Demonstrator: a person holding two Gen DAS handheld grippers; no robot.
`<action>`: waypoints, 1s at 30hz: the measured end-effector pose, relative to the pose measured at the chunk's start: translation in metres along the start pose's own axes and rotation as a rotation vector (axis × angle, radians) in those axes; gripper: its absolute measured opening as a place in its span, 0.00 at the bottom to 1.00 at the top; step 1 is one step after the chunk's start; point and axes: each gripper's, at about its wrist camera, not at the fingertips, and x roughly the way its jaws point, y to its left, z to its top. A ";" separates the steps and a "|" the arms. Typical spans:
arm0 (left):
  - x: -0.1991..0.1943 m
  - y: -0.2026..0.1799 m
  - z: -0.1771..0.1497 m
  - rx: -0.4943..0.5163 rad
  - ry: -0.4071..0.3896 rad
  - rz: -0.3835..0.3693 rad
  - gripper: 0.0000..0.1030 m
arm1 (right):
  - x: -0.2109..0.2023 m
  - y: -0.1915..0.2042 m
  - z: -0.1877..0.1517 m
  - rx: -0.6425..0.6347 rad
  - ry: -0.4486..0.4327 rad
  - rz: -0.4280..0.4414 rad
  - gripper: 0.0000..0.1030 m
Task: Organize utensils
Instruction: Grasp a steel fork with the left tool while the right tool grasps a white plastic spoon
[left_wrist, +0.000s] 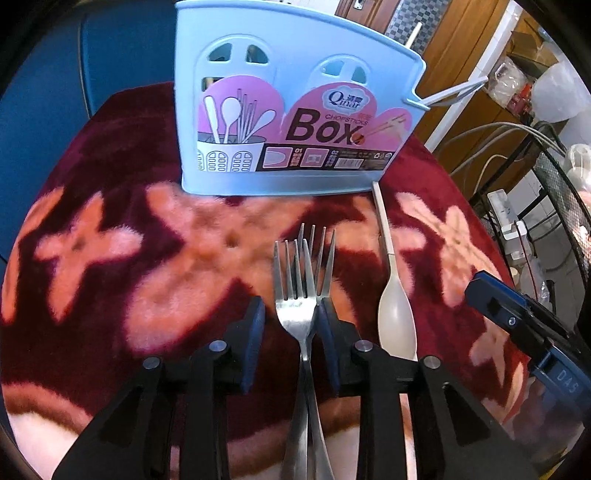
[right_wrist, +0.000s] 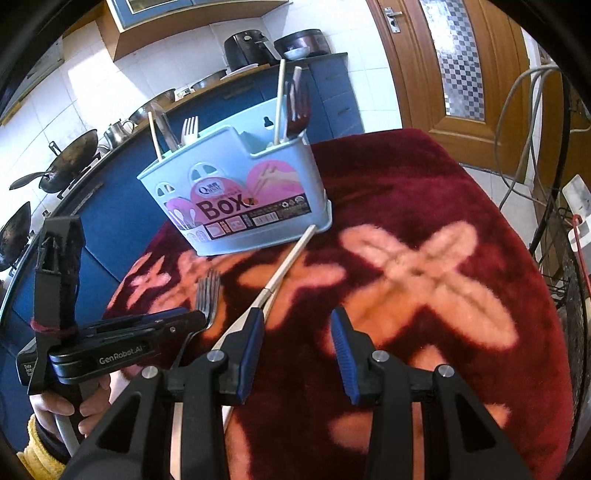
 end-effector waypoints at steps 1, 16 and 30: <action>0.002 -0.002 0.000 0.011 -0.005 0.009 0.30 | 0.001 0.000 0.000 0.002 0.002 0.001 0.39; -0.010 0.003 -0.003 -0.005 -0.077 0.046 0.22 | 0.005 -0.001 -0.003 0.004 0.014 0.011 0.39; -0.013 0.031 -0.001 -0.081 -0.047 0.105 0.23 | 0.021 0.011 0.006 -0.012 0.052 0.022 0.40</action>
